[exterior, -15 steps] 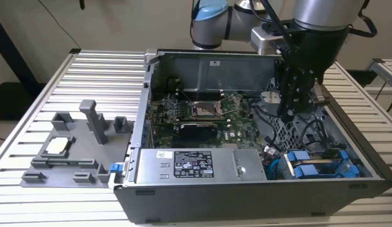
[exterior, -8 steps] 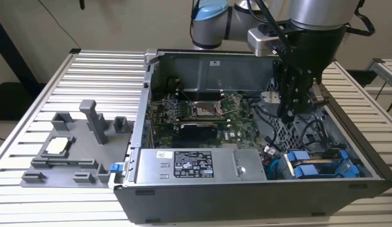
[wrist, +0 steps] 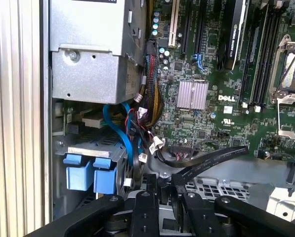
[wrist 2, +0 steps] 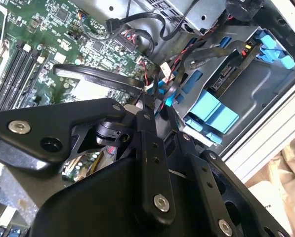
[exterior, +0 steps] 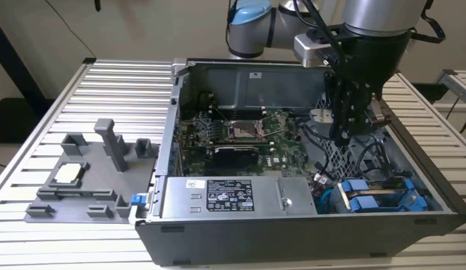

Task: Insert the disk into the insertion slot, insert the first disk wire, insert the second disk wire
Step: 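Insert the first disk wire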

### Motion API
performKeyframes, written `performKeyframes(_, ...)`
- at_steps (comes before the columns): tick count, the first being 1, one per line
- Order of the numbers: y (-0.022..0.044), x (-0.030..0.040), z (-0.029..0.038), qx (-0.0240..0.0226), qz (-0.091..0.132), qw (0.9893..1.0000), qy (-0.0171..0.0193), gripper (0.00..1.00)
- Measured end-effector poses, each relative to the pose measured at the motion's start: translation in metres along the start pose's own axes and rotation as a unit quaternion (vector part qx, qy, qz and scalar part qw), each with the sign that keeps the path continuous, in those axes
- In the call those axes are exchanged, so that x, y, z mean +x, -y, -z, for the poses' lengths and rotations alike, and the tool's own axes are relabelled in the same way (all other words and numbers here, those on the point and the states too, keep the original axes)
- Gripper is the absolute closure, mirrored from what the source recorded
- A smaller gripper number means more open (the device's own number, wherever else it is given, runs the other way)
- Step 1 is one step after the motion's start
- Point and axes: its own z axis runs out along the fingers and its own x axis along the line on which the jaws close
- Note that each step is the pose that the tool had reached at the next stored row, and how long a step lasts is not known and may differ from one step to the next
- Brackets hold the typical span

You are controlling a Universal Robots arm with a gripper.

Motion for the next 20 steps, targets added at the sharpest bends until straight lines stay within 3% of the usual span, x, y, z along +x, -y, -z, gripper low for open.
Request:
performKeyframes(10, 0.0, 0.0, -0.0004, 0.0, 0.0, 1.0, 0.0001, 0.73)
performKeyframes(12, 0.0, 0.0, -0.0004, 0.0, 0.0, 1.0, 0.0001, 0.76)
performKeyframes(13, 0.0, -0.0001, -0.0004, 0.0, 0.0, 1.0, 0.0001, 0.83)
performKeyframes(20, -0.0001, -0.0001, -0.0006, 0.0, 0.0, 1.0, 0.0001, 0.84)
